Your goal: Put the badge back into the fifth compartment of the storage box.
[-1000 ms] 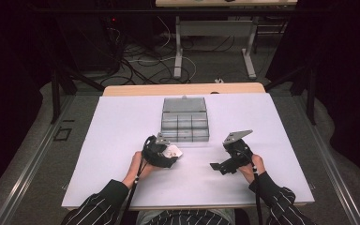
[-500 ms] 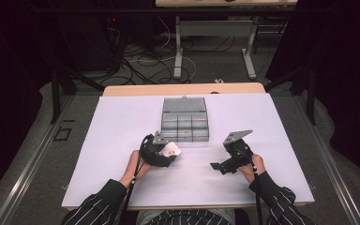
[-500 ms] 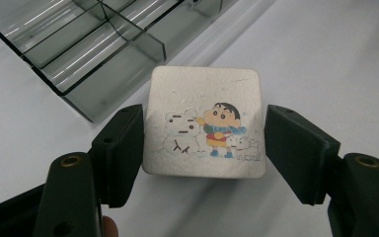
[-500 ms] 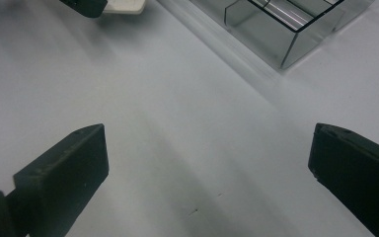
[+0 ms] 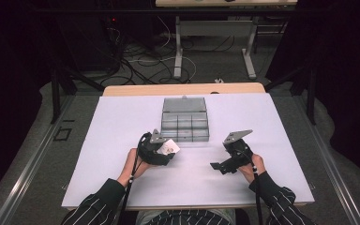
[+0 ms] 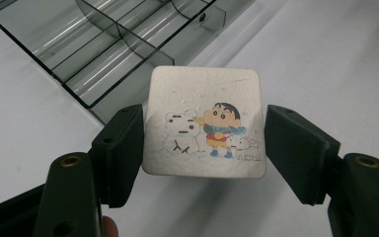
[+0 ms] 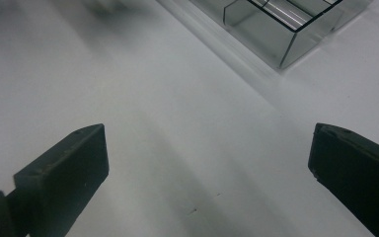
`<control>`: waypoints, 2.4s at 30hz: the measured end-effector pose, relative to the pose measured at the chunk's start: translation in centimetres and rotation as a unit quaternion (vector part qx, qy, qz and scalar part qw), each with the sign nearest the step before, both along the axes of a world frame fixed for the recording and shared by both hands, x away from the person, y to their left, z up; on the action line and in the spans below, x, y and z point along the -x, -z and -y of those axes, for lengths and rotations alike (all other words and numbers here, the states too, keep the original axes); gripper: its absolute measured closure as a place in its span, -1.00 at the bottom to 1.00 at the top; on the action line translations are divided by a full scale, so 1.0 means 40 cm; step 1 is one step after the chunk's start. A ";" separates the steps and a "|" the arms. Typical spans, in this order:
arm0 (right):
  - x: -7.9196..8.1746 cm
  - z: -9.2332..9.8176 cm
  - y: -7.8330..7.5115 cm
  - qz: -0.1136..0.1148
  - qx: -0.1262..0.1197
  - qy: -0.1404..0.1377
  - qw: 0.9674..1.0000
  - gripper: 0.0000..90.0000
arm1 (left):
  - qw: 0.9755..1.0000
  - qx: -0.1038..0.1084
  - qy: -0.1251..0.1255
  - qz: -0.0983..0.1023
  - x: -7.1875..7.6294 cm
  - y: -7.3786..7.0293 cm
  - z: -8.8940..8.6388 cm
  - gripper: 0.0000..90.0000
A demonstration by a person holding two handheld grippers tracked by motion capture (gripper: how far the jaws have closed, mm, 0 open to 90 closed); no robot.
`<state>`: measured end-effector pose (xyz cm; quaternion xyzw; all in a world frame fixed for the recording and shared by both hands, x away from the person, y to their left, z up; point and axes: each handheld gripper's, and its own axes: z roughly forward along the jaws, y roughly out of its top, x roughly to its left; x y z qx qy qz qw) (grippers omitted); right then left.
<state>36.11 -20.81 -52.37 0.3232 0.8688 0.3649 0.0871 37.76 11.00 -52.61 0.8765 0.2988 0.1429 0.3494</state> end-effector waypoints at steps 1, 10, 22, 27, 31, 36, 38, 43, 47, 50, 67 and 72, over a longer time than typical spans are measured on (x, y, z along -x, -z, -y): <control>-0.001 -0.001 0.002 0.005 -0.005 0.002 1.000 -0.97 | 1.000 0.001 -0.002 -0.001 0.000 -0.001 0.000 -0.25; -0.001 -0.001 0.003 0.004 -0.004 0.001 1.000 -0.97 | 1.000 -0.001 0.000 0.011 -0.004 -0.012 -0.002 -0.25; -0.001 -0.001 0.002 -0.001 0.000 0.001 1.000 -0.97 | 1.000 0.003 -0.006 0.020 -0.021 -0.026 -0.006 -0.25; -0.001 -0.002 0.002 -0.001 -0.002 0.001 1.000 -0.97 | 1.000 0.005 -0.011 0.022 -0.027 -0.029 -0.006 -0.25; -0.003 0.000 0.001 -0.002 0.004 -0.005 1.000 -0.97 | 1.000 0.007 -0.013 0.026 -0.034 -0.034 -0.004 -0.25; -0.002 -0.003 0.003 -0.003 0.003 0.001 1.000 -0.97 | 0.999 0.012 -0.016 0.030 -0.043 -0.037 0.006 -0.25; -0.003 -0.003 0.004 -0.005 0.002 -0.001 1.000 -0.97 | 0.999 0.011 -0.017 0.032 -0.046 -0.037 0.008 -0.25; -0.004 -0.003 0.005 -0.003 0.001 -0.004 1.000 -0.97 | 0.999 0.017 -0.022 0.030 -0.059 -0.041 0.012 -0.25; -0.003 -0.003 0.004 -0.006 0.002 -0.002 1.000 -0.97 | 0.999 0.019 -0.023 0.030 -0.069 -0.044 0.020 -0.25; -0.004 -0.002 0.003 -0.008 0.006 -0.006 1.000 -0.97 | 0.999 0.022 -0.023 0.034 -0.077 -0.045 0.027 -0.25; -0.004 -0.003 0.005 -0.004 0.002 -0.005 1.000 -0.97 | 0.999 0.023 -0.027 0.033 -0.121 -0.046 0.061 -0.25; -0.004 -0.004 0.005 -0.005 0.002 -0.005 1.000 -0.97 | 0.999 0.025 -0.033 0.035 -0.132 -0.042 0.070 -0.25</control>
